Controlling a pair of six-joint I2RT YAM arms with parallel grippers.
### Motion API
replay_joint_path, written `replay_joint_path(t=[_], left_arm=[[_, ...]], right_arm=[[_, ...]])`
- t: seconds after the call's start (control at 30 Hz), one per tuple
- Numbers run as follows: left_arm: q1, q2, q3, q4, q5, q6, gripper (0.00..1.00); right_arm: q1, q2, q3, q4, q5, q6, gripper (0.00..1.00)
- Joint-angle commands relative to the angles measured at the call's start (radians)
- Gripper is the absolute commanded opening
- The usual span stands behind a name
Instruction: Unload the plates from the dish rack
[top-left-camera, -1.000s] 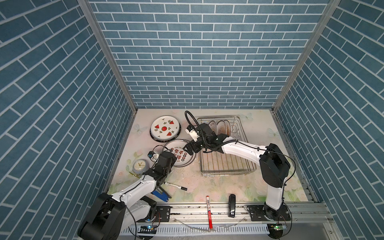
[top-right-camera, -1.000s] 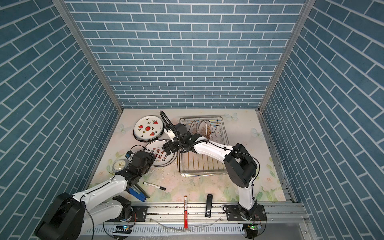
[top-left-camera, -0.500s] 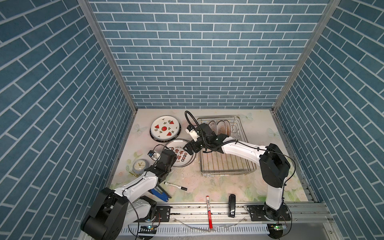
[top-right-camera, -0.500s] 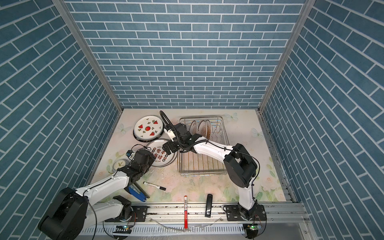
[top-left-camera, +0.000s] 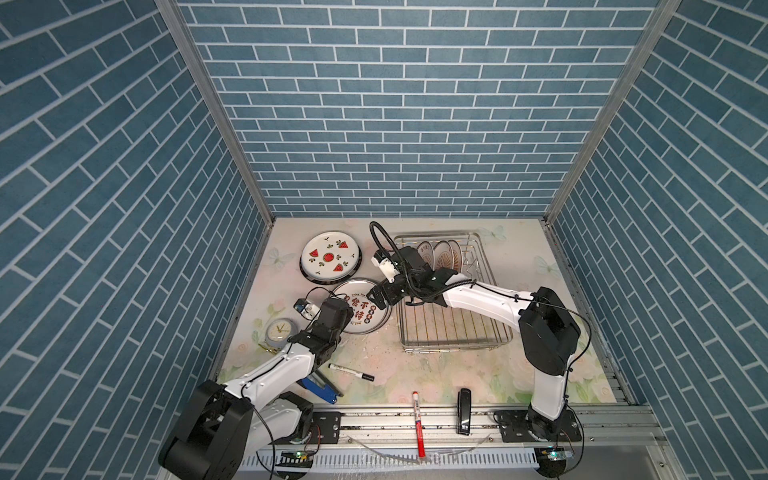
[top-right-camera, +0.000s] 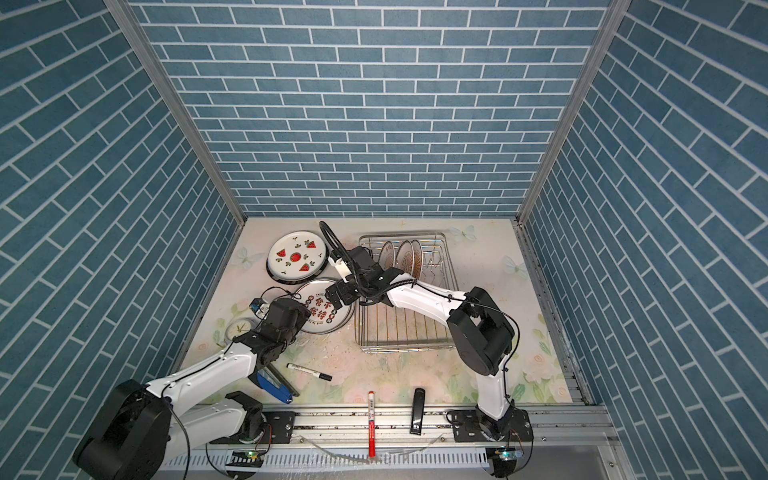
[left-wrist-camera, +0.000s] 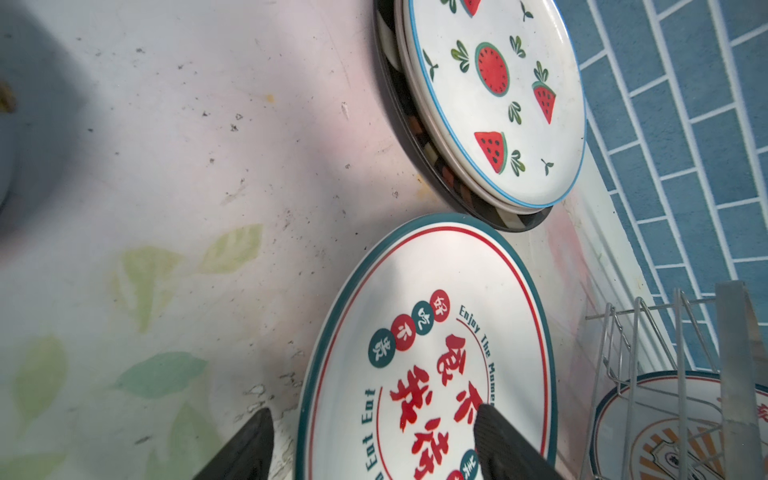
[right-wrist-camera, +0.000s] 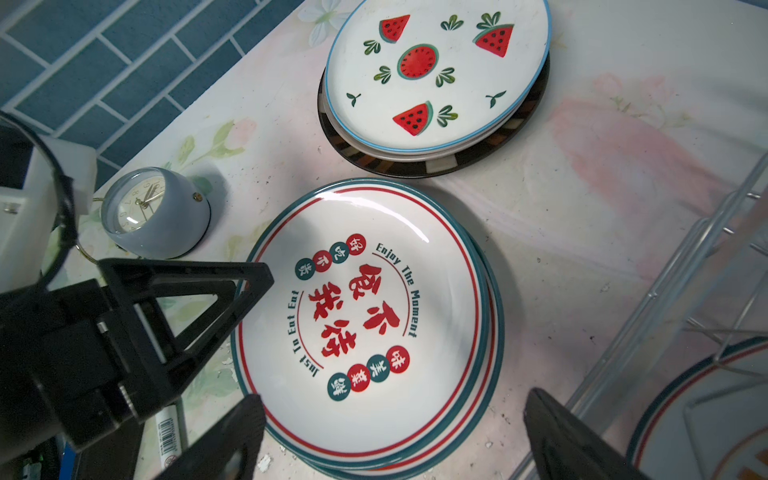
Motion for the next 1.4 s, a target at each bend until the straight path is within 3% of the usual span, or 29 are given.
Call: replay_joint_path(t=[0.0, 0.03, 0.13, 0.2, 0.47, 0.67, 0.8, 0.93, 1.03, 1.13, 1.37], left_arm=[[0.008, -0.053, 0.024, -0.043, -0.041, 0.090, 0.92], [0.007, -0.077, 0.036, -0.070, -0.058, 0.128, 0.99], [0.009, -0.180, 0.047, -0.132, -0.086, 0.231, 1.00], [0.009, -0.248, -0.001, -0.048, -0.051, 0.290, 1.00], [0.009, -0.382, -0.096, 0.176, 0.165, 0.499, 1.00], [0.009, -0.419, -0.115, 0.288, 0.357, 0.540, 1.00], [0.009, -0.418, -0.112, 0.331, 0.439, 0.554, 1.00], [0.009, -0.412, -0.097, 0.307, 0.443, 0.554, 1.00], [-0.005, -0.370, -0.111, 0.483, 0.591, 0.565, 1.00], [-0.012, -0.314, -0.085, 0.572, 0.678, 0.561, 1.00], [-0.095, -0.199, -0.024, 0.595, 0.637, 0.608, 1.00]], right_arm=[[0.010, -0.028, -0.001, 0.016, 0.038, -0.045, 0.99], [0.015, -0.045, -0.008, 0.015, 0.054, -0.057, 0.99], [0.030, -0.096, -0.023, 0.002, 0.135, -0.082, 0.99], [0.034, -0.126, -0.037, 0.002, 0.151, -0.092, 0.99], [0.034, -0.309, -0.205, 0.088, 0.220, -0.103, 0.99], [0.034, -0.529, -0.385, 0.166, 0.322, -0.073, 0.99], [0.031, -0.684, -0.492, 0.202, 0.362, -0.073, 0.99], [0.024, -0.785, -0.533, 0.151, 0.397, -0.077, 0.99], [0.002, -0.839, -0.565, 0.143, 0.403, -0.068, 0.99], [-0.055, -0.879, -0.590, 0.142, 0.328, -0.026, 0.99], [-0.179, -0.903, -0.628, 0.151, 0.250, 0.061, 0.99]])
